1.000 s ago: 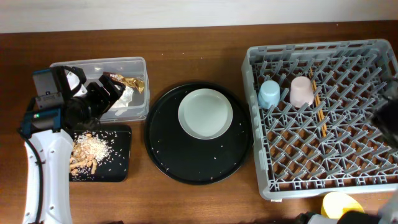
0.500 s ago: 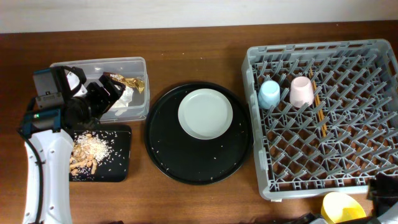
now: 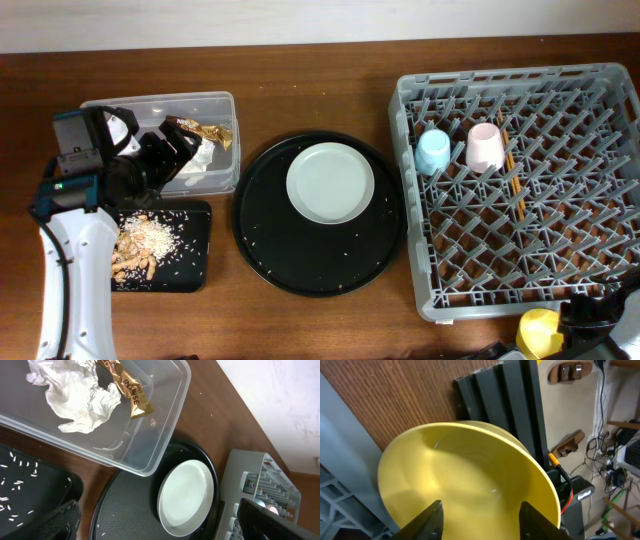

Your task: Sort waste into correct bins and load items into the dishwasher rack

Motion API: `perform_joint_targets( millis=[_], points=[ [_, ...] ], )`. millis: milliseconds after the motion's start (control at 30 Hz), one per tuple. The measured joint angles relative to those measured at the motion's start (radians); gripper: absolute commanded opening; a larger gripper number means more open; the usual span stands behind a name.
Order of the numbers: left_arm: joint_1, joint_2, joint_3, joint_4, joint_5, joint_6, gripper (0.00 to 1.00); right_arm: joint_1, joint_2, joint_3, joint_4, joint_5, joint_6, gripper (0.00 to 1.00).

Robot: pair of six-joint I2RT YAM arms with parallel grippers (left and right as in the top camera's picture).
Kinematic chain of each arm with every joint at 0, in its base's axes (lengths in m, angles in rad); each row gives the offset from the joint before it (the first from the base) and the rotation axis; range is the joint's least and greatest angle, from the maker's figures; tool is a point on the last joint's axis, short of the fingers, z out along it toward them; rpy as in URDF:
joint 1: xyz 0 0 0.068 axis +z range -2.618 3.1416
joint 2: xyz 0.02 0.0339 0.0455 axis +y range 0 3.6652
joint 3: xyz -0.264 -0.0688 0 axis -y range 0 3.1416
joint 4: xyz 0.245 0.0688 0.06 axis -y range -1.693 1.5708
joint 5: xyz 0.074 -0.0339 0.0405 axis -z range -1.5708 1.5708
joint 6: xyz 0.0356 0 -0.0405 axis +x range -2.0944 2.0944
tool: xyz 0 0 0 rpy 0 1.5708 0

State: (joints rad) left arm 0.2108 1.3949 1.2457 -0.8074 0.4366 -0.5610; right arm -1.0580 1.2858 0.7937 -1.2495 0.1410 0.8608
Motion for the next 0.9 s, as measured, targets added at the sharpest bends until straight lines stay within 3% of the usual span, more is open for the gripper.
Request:
perform_joint_targets(
  millis=[100, 300, 367, 567, 700, 900],
  points=[
    [0.0, 0.0, 0.0, 0.0, 0.0, 0.0, 0.99, 0.0, 0.002, 0.019, -0.016, -0.031, 0.0, 0.47],
    [0.0, 0.0, 0.0, 0.0, 0.0, 0.0, 0.99, 0.0, 0.0, 0.351, -0.225, -0.057, 0.0, 0.52],
    [0.0, 0.0, 0.0, 0.0, 0.0, 0.0, 0.99, 0.0, -0.001, 0.374, -0.273, -0.028, 0.0, 0.52],
    [0.0, 0.0, 0.0, 0.0, 0.0, 0.0, 0.99, 0.0, -0.002, 0.229, -0.264, 0.129, 0.09, 0.52],
    [0.0, 0.0, 0.0, 0.0, 0.0, 0.0, 0.99, 0.0, -0.001, 0.111, -0.194, 0.127, 0.123, 0.52],
    [0.0, 0.0, 0.0, 0.0, 0.0, 0.0, 0.99, 0.0, -0.001, 0.078, -0.15, 0.124, 0.138, 0.49]
  ],
)
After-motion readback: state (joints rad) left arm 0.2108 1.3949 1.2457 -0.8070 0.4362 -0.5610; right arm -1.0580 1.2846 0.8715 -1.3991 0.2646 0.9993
